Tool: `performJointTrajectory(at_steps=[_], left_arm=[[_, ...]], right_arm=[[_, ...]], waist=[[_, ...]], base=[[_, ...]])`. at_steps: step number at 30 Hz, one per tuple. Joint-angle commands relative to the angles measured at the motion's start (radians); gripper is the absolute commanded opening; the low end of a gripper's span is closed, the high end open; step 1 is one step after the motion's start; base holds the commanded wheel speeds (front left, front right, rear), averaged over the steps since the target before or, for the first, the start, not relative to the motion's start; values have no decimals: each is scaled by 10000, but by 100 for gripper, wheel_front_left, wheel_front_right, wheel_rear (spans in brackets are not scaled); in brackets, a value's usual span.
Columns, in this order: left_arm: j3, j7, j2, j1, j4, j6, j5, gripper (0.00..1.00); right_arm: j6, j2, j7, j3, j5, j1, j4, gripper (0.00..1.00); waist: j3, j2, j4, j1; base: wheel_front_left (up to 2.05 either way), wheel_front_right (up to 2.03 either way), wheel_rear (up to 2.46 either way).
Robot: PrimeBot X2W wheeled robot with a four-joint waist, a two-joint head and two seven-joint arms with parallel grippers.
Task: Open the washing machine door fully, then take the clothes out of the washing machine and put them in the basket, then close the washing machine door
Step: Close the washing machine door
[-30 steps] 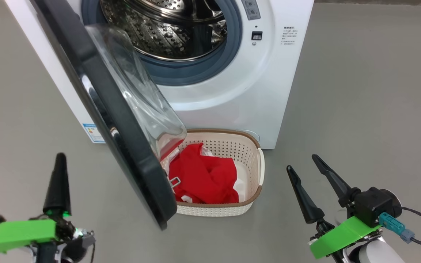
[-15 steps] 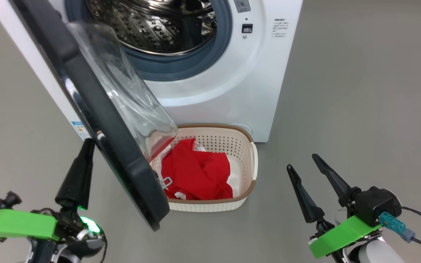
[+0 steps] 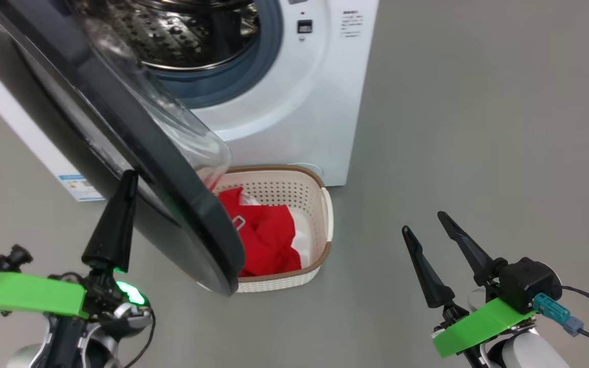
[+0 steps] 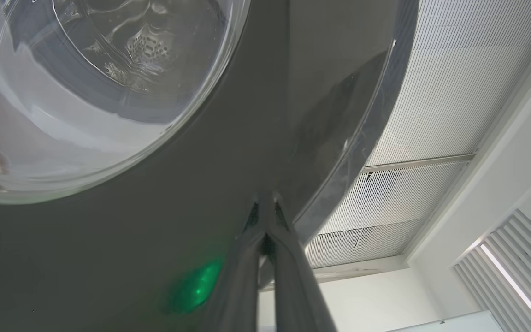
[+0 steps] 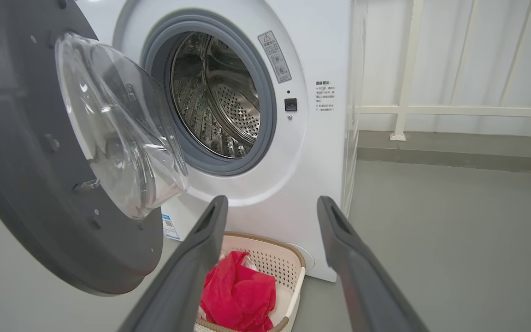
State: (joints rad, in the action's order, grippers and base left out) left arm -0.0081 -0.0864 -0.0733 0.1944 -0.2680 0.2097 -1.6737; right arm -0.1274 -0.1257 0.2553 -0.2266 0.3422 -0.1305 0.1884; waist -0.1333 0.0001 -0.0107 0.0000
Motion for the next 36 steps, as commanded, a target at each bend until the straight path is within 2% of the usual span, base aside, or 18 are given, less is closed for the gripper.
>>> performJointTrajectory(at_steps=[1,8,15,25,36], left_arm=[[139,-42,-92,511,-155,-105,125,0],[50,185,-18,1084,355,-107,235,0],[73,470,51,1815,1025,-305,265,0],[11,1051,138,3173,1920,-482,365,0],[-353,1521,173,5365,3260,-951,822,0]], right_arm=[[-33,-35,65,-140,19,-371,-274,100],[-33,-30,65,-146,36,-422,-307,100],[-33,-27,65,-150,79,-483,-336,100],[-33,-62,65,-142,120,-685,-423,100],[-33,-127,65,-95,160,-1020,-525,100]], waist=[[-146,-1,331,0],[-317,-1,951,0],[-573,-1,1414,0],[-1133,-1,1782,0],[-1930,-1,2030,0]], base=[[0,0,0],[0,0,0],[0,0,0],[0,0,0],[0,0,0]])
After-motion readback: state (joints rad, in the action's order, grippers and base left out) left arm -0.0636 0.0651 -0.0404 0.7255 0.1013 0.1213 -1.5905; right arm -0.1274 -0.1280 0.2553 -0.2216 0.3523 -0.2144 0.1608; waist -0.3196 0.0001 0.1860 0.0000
